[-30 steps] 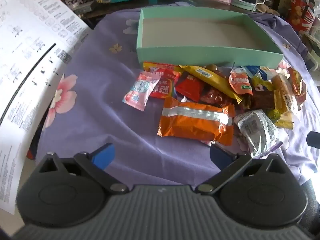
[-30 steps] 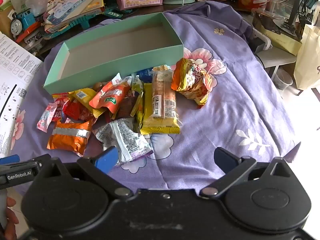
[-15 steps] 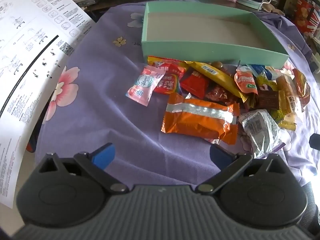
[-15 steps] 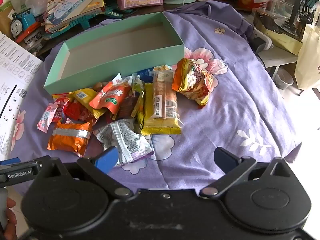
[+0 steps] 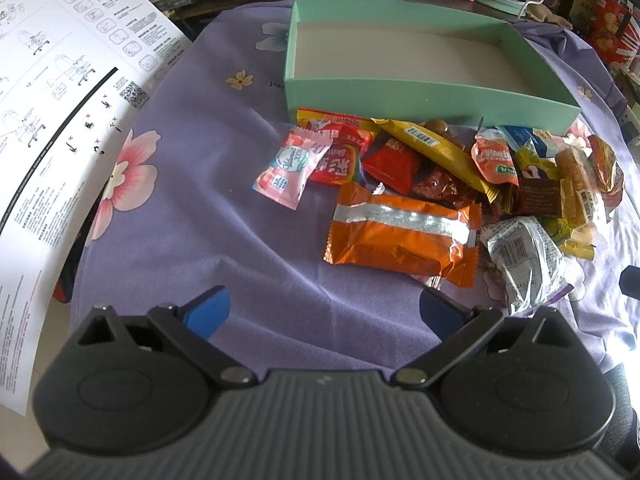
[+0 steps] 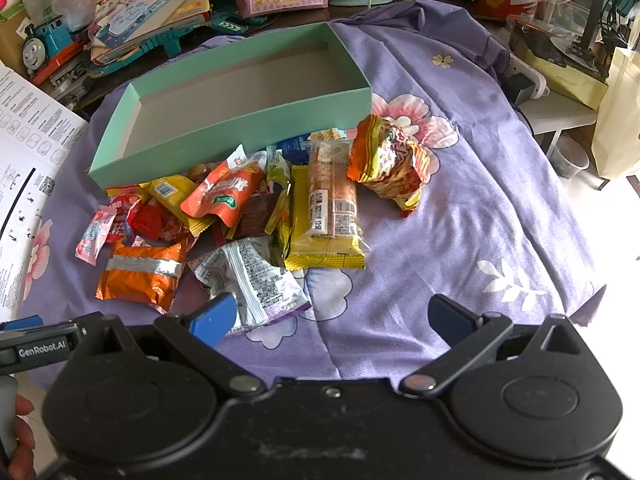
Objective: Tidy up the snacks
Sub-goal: 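Move left tool toward orange wafer bar while right tool approaches purple candy bag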
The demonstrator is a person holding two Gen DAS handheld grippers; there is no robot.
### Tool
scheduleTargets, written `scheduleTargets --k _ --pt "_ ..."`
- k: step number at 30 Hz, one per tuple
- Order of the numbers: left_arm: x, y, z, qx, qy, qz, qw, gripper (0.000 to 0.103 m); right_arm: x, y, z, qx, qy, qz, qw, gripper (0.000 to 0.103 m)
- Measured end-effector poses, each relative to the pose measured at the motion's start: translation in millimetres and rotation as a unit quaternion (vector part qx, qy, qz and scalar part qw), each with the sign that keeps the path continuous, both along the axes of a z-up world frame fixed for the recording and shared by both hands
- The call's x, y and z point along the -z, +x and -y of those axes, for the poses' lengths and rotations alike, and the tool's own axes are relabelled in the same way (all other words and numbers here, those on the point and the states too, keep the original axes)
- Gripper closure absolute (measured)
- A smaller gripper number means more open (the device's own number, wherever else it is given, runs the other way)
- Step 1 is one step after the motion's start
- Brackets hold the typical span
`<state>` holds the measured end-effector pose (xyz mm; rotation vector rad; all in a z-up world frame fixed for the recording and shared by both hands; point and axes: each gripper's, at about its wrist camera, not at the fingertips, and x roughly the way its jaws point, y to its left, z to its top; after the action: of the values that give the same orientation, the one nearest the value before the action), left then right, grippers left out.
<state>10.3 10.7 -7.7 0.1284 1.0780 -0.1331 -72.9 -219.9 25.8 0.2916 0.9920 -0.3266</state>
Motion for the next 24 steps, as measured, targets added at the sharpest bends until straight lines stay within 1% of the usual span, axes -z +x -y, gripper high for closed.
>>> scheduleTargets --k 7,10,12,14,16,20,24 --pt "1.7 1.4 0.5 -0.001 0.001 -0.003 1.0000 0.000 0.9 1.4 -1.9 -0.002 0.000 0.002 1.000 0.000" --pt "1.7 5.1 0.9 -0.004 0.001 -0.006 1.0000 0.000 2.3 0.8 -3.2 -0.005 0.001 0.018 1.000 0.000" --pt "0.7 9.3 2.5 -0.008 0.001 -0.004 1.0000 0.000 2.6 -1.4 -4.2 -0.014 -0.009 0.039 0.999 0.000" --pt "-0.5 15.4 5.4 -0.014 -0.001 0.000 0.9999 0.000 3.5 -1.7 -4.8 -0.020 -0.017 0.048 0.998 0.000" --pt "-1.0 24.9 10.1 -0.023 -0.003 0.003 0.9997 0.000 5.6 -1.2 -1.9 -0.021 -0.011 0.049 0.998 0.000" --pt "3.0 48.1 21.2 -0.056 -0.010 -0.002 0.9984 0.000 9.2 -0.1 2.7 -0.023 -0.001 0.044 0.999 0.000" --pt "11.0 64.0 38.5 -0.071 0.013 0.006 0.9974 0.000 16.0 10.1 6.3 -0.042 0.018 0.028 0.999 0.000"
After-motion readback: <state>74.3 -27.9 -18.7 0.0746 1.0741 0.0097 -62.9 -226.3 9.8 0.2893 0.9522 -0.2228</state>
